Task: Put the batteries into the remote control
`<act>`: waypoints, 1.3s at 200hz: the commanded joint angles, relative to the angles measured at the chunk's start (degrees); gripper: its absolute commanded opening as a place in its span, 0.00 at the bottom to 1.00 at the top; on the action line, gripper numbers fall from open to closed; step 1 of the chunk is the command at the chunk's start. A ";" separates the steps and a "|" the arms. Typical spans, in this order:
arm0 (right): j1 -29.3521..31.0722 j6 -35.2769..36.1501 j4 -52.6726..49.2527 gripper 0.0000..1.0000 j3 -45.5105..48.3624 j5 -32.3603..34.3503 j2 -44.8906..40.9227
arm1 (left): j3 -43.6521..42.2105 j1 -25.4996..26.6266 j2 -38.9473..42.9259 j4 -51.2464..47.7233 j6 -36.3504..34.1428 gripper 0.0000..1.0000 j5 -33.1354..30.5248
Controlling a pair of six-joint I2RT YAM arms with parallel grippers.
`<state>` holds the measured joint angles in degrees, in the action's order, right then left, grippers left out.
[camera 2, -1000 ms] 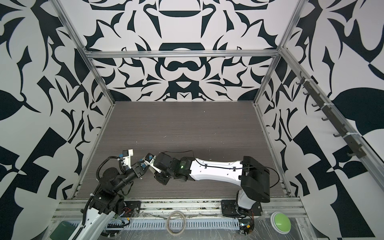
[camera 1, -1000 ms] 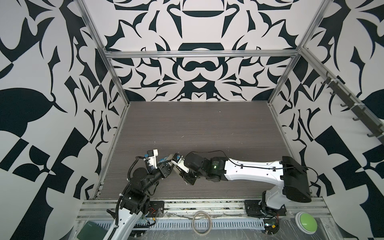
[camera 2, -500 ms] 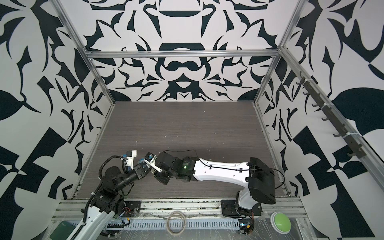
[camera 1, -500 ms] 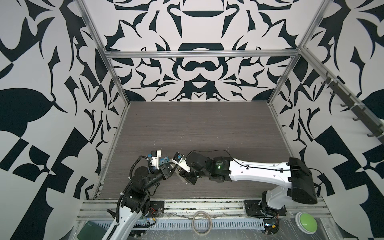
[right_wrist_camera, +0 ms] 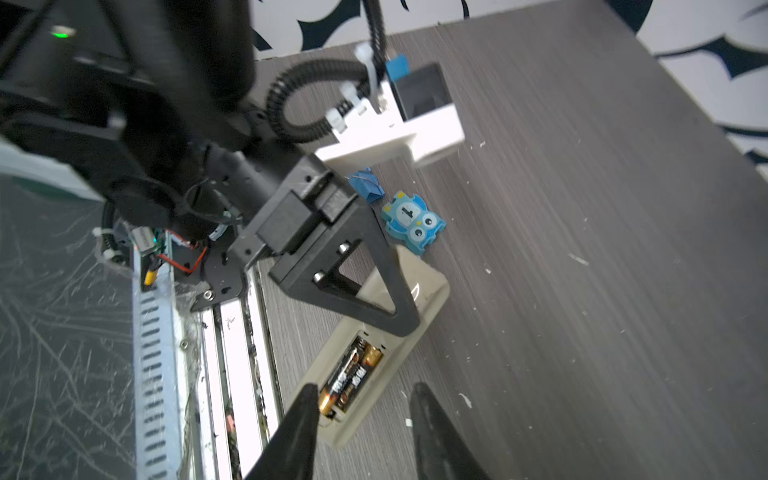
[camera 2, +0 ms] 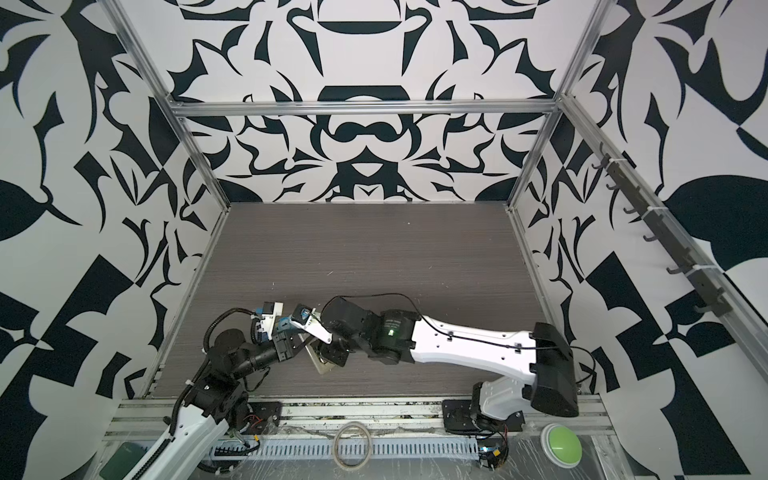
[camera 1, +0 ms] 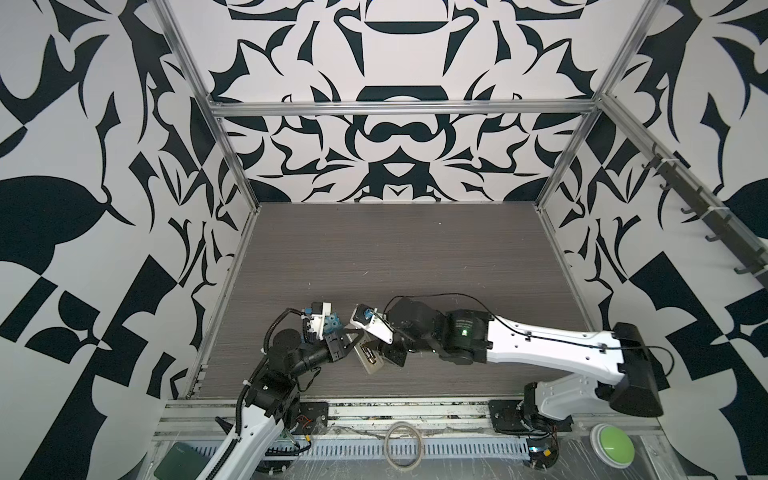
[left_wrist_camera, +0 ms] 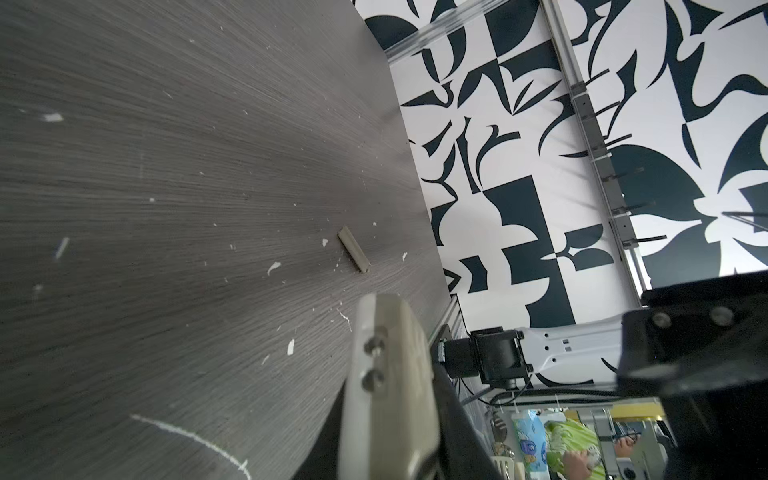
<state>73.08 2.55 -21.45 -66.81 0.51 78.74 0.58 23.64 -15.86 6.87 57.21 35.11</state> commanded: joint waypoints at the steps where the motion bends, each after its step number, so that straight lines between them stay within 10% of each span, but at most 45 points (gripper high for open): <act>1: 0.49 7.57 -0.43 0.45 2.11 -3.21 -5.08 | 1.22 0.16 -0.45 1.90 0.24 0.00 4.57; 87: 0.72 19.63 -2.29 0.43 6.86 -14.43 -8.60 | 1.28 0.13 0.04 3.67 2.64 0.00 9.23; 260: 2.56 25.37 0.04 0.32 3.88 -11.60 2.48 | -0.39 0.13 1.08 3.41 3.43 0.00 10.04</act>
<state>75.24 27.20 -23.11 -60.90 -11.57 81.69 0.60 23.64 -15.07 8.34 60.23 43.99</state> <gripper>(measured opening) 0.323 0.245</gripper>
